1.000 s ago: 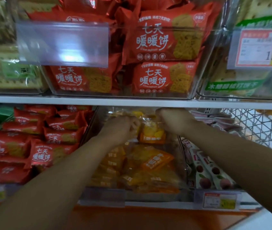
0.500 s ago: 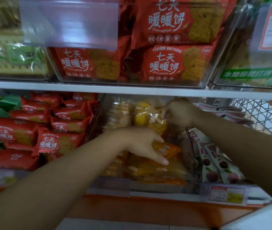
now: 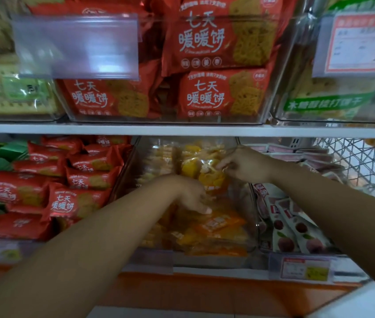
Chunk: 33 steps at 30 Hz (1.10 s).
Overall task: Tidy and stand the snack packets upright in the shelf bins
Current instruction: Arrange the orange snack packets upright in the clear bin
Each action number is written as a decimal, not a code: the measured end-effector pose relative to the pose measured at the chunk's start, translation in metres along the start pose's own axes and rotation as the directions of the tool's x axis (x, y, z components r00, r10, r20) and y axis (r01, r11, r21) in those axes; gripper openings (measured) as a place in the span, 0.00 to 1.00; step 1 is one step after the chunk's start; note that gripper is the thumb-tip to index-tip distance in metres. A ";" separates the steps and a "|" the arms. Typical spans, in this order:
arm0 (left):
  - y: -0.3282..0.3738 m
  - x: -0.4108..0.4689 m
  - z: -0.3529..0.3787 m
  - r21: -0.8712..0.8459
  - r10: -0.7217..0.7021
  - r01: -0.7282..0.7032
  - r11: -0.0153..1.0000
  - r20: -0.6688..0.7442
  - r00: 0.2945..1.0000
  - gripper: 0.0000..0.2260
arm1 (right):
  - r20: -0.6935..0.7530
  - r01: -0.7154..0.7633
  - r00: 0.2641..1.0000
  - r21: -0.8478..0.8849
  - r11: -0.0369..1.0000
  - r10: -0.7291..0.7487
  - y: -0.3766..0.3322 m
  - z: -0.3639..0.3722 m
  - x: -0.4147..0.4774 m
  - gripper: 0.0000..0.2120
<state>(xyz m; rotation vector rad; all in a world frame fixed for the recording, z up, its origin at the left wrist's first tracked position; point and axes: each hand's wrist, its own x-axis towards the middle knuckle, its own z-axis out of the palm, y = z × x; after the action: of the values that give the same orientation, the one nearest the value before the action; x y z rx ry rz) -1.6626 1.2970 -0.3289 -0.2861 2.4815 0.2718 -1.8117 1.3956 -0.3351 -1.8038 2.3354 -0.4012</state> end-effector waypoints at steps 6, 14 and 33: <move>-0.005 0.000 -0.003 -0.088 0.056 -0.050 0.995 0.069 0.996 0.31 | 0.028 -0.009 1.000 -0.008 1.000 0.009 0.002 0.001 0.002 0.16; -0.009 -0.016 -0.011 -0.265 0.107 -0.161 0.951 -0.209 0.972 0.20 | 0.020 -0.023 1.000 0.007 1.000 0.023 0.000 0.000 0.002 0.18; -0.016 0.005 0.000 0.066 0.053 -0.007 0.998 -0.728 0.684 0.12 | -0.054 -0.030 0.998 0.076 0.997 0.034 -0.005 -0.002 -0.007 0.14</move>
<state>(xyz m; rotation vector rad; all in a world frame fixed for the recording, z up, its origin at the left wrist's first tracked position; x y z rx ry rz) -1.6626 1.2812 -0.3337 -0.3863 3.2935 0.0976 -1.8055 1.4014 -0.3322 -1.7407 2.3493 -0.5334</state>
